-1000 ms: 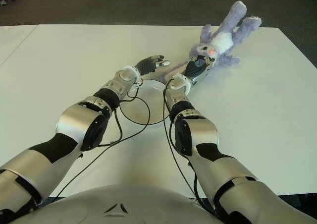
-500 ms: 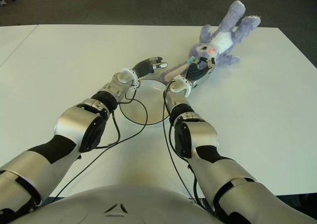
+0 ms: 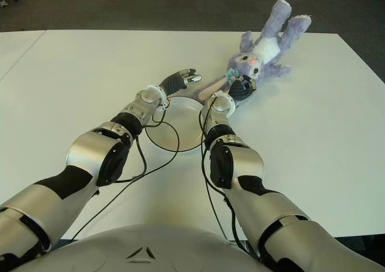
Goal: Put the doll into the plate.
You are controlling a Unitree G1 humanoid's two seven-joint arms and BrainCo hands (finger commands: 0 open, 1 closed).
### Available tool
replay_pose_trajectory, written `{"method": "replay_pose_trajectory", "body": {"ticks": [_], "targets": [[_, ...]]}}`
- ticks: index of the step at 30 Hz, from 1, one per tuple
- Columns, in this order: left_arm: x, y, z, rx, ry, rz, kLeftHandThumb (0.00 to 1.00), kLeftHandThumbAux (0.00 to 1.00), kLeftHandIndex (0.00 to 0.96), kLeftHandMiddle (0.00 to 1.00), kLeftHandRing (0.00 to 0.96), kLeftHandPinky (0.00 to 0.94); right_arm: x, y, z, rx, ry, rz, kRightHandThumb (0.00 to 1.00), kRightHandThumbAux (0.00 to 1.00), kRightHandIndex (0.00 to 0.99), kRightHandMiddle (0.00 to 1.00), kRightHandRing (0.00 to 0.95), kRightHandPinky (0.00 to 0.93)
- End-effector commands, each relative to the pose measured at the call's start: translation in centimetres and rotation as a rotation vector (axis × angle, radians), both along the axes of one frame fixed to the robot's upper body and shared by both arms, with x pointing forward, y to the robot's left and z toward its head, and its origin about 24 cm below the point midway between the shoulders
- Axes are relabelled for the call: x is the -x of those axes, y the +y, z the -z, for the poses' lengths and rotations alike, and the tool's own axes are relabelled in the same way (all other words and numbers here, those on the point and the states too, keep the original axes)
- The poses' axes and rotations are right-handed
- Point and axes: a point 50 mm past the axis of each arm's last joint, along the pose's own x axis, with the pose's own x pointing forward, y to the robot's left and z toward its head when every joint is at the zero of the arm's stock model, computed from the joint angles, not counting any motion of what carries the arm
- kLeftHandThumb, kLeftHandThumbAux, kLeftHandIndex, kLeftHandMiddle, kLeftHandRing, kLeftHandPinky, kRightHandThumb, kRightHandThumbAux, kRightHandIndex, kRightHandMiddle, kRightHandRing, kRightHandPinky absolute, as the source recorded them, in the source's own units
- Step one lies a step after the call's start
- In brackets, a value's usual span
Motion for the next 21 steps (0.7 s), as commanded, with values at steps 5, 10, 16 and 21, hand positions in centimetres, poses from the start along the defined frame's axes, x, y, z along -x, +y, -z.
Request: {"method": "replay_pose_trajectory", "body": {"ticks": [5,10,16,21], "targets": [[0.7,0.3,1.5,0.024,0.068,-0.030,0.000,0.400,0.000,0.000,0.000,0.004,-0.4,0.7,0.7,-0.133,0.048,-0.091,0.677,0.718,0.402,0.178,0.152,0.087],[0.7,0.2,1.4,0.051,0.077,-0.037,0.000,0.399,0.000,0.000,0.000,0.000,-0.5,0.7,0.8,-0.164,0.048,-0.113,0.675,0.719,0.401,0.147,0.109,0.021],[0.6,-0.3,1.1,0.104,0.096,-0.058,0.000,0.407,0.000,0.000,0.000,0.000,-0.5,0.9,1.3,-0.205,0.054,-0.153,0.672,0.721,0.400,0.057,0.005,0.000],[0.7,-0.8,1.0,0.144,0.124,-0.074,0.000,0.411,0.000,0.000,0.000,0.000,-0.5,0.8,1.5,-0.228,0.052,-0.161,0.310,0.493,0.138,0.003,0.000,0.000]]}}
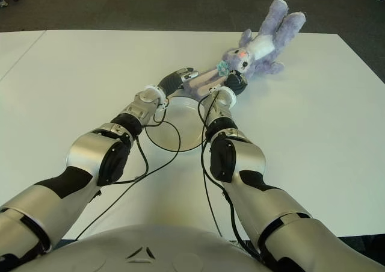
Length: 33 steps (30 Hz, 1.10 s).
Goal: Put the doll into the plate.
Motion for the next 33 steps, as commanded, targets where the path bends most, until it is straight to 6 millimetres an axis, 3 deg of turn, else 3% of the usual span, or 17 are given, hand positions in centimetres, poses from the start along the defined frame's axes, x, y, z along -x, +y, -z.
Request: {"method": "replay_pose_trajectory", "body": {"ticks": [1,10,24,33], "targets": [[0.6,-1.0,0.9,0.045,0.092,-0.015,0.000,0.412,0.000,0.000,0.000,0.000,0.7,0.5,1.8,-0.084,0.078,-0.013,0.297,0.484,0.128,0.000,0.000,0.000],[0.7,-2.0,0.6,0.071,0.154,-0.023,0.000,0.382,0.000,0.000,0.000,0.000,1.2,-0.6,3.1,-0.083,0.107,-0.046,0.214,0.441,0.006,0.000,0.000,0.000],[0.7,-2.9,0.2,0.077,0.144,-0.048,0.000,0.390,0.000,0.000,0.000,0.000,1.6,-0.8,3.5,-0.056,0.105,-0.054,0.217,0.435,0.000,0.000,0.000,0.000],[0.8,-2.9,0.4,0.117,0.178,-0.080,0.000,0.404,0.000,0.000,0.000,0.000,1.4,-0.8,3.4,-0.111,0.095,-0.054,0.301,0.466,0.000,0.000,0.000,0.008]]}}
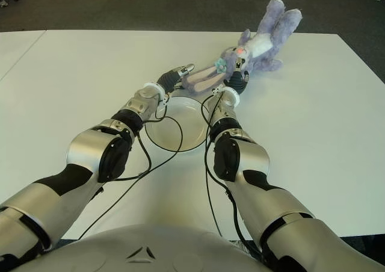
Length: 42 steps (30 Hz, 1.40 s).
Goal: Put the doll into the plate.
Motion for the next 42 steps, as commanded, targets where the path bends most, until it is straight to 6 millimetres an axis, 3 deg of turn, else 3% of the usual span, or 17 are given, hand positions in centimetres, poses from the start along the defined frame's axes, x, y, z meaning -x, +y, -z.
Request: {"method": "replay_pose_trajectory", "body": {"ticks": [1,13,18,22,32,42], "targets": [[1.3,-3.0,0.7,0.056,0.070,0.033,0.000,0.405,0.000,0.000,0.000,0.000,1.5,0.3,2.9,-0.096,0.115,0.010,0.305,0.466,0.000,0.000,0.000,0.009],[1.3,-3.0,0.8,0.044,0.050,0.041,0.000,0.436,0.000,0.000,0.000,0.000,1.3,0.6,3.1,-0.189,0.127,-0.016,0.222,0.429,0.000,0.000,0.000,0.000],[0.8,-2.3,0.2,0.026,0.019,0.060,0.000,0.424,0.000,0.000,0.000,0.000,1.5,-0.5,3.6,-0.217,0.134,-0.062,0.184,0.434,0.000,0.000,0.000,0.000],[0.5,-2.1,-0.3,0.028,0.010,0.059,0.000,0.418,0.000,0.000,0.000,0.000,1.2,-0.7,3.3,-0.346,0.076,-0.057,0.164,0.450,0.000,0.000,0.000,0.000],[0.2,-1.7,-0.6,0.046,0.014,0.035,0.000,0.397,0.000,0.000,0.000,0.000,1.1,0.9,2.7,-0.543,0.041,-0.054,0.130,0.476,0.000,0.000,0.000,0.000],[0.1,-1.5,-0.7,0.032,0.004,0.032,0.000,0.389,0.000,0.000,0.000,0.000,1.9,1.5,1.9,-0.588,0.045,-0.060,0.150,0.478,0.000,0.000,0.000,0.000]]}}
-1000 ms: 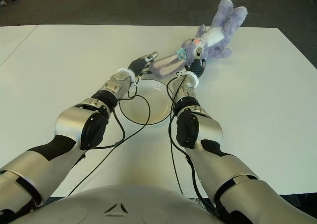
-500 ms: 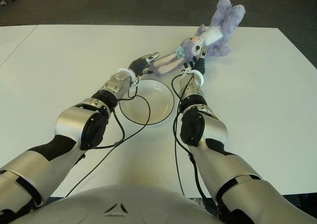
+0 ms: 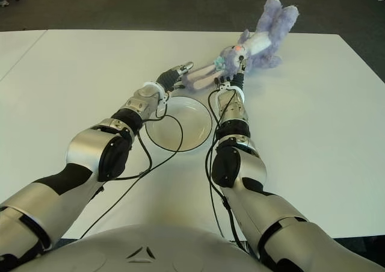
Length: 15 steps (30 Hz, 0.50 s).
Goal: Put the doll into the plate.
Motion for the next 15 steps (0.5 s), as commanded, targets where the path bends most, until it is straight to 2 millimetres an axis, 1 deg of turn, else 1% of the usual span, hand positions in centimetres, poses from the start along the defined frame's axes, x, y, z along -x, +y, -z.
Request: {"method": "replay_pose_trajectory", "body": {"ticks": [1,6,15], "targets": [[0.2,-1.5,-0.4,0.010,0.002,0.039,0.000,0.393,0.000,0.000,0.000,0.000,2.1,2.0,2.4,-0.072,0.115,-0.017,0.154,0.473,0.000,0.000,0.000,0.000],[0.2,-1.5,-0.4,0.008,0.001,0.038,0.000,0.399,0.000,0.000,0.000,0.000,2.8,2.4,1.5,-0.081,0.124,-0.010,0.157,0.467,0.000,0.000,0.000,0.000],[0.2,-1.4,-0.4,0.007,-0.005,0.038,0.000,0.410,0.000,0.000,0.000,0.000,3.7,2.6,1.0,-0.080,0.137,-0.005,0.160,0.467,0.000,0.000,0.000,0.000]]}}
